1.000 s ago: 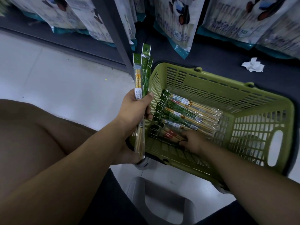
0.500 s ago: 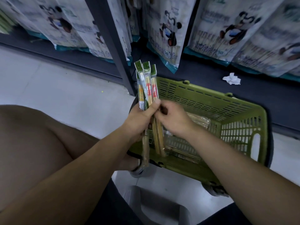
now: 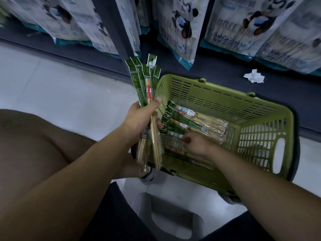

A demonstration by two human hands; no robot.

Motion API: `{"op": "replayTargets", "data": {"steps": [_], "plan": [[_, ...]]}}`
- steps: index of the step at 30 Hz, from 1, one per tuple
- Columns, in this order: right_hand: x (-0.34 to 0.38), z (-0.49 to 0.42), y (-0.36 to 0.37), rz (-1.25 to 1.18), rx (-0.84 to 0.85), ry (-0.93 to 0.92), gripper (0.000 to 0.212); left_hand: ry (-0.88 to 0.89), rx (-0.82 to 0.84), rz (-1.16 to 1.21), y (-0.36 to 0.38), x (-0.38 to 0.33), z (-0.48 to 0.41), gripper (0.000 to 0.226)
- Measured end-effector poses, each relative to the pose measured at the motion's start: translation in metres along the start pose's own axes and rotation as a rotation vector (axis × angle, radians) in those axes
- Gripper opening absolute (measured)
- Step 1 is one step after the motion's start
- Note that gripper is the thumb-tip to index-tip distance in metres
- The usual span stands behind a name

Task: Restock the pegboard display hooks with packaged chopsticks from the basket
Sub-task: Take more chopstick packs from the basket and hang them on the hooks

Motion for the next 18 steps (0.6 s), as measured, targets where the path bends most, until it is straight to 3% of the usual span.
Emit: {"op": "replayTargets", "data": {"steps": [4, 11, 18], "plan": [[-0.047, -0.014, 0.032, 0.147, 0.127, 0.081, 0.026, 0.016, 0.001, -0.031, -0.001, 0.002, -0.001, 0.039], [-0.059, -0.025, 0.050, 0.211, 0.259, 0.118, 0.029, 0.016, 0.021, -0.071, -0.001, 0.006, -0.006, 0.044], [-0.056, -0.025, 0.042, 0.244, 0.278, 0.099, 0.028, 0.017, 0.018, -0.106, -0.001, 0.007, -0.009, 0.047]]}}
Point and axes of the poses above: each hand's wrist, its own z-axis away from the middle knuckle, its own y-axis out of the palm, x = y × z, the point moved 2 cm from there along -z, towards the middle knuckle, and after that the axes turned 7 degrees about y, right-handed, at the moved point
